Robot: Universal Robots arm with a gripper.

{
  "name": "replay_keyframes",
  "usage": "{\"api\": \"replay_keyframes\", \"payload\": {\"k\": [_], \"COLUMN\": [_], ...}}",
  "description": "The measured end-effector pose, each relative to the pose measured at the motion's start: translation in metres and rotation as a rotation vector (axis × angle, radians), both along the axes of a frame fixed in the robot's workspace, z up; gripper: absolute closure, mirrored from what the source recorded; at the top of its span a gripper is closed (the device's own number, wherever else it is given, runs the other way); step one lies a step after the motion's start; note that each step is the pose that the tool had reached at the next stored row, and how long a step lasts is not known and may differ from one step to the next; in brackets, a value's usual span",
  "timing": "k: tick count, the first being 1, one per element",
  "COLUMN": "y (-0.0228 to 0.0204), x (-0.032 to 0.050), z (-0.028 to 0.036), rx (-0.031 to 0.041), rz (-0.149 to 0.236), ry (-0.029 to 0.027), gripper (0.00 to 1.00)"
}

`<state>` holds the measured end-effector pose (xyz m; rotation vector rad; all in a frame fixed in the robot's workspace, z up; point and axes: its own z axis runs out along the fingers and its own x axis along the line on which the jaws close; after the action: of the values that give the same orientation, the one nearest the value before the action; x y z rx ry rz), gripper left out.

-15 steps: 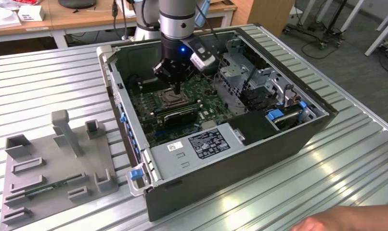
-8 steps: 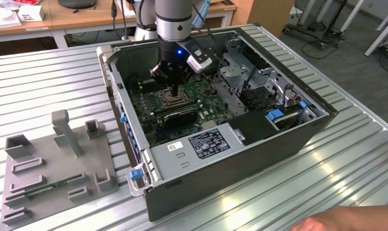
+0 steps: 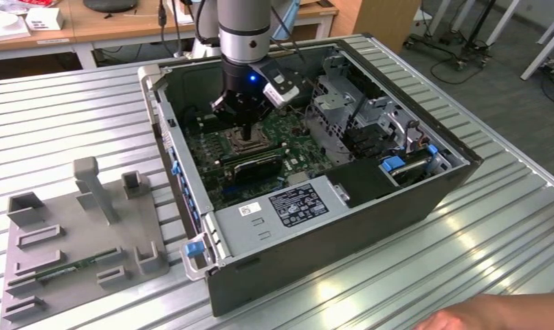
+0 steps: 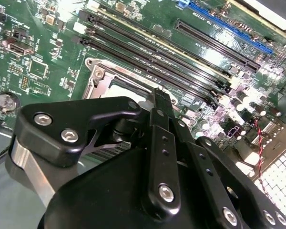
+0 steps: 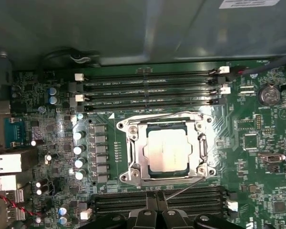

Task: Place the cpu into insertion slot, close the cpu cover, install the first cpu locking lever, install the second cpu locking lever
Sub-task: 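Install the second cpu locking lever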

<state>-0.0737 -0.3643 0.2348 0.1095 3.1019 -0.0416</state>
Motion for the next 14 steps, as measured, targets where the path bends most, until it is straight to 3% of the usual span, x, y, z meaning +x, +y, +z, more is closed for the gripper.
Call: {"api": "replay_keyframes", "payload": {"k": [6,14], "y": [-0.0006,-0.0016], "x": [-0.0070,-0.0103], "z": [-0.0063,-0.0144], "rx": [-0.0001,-0.0009], "rz": [0.000,-0.001], "ry": [0.0000,0.0000], "gripper": [0.89,0.89]}}
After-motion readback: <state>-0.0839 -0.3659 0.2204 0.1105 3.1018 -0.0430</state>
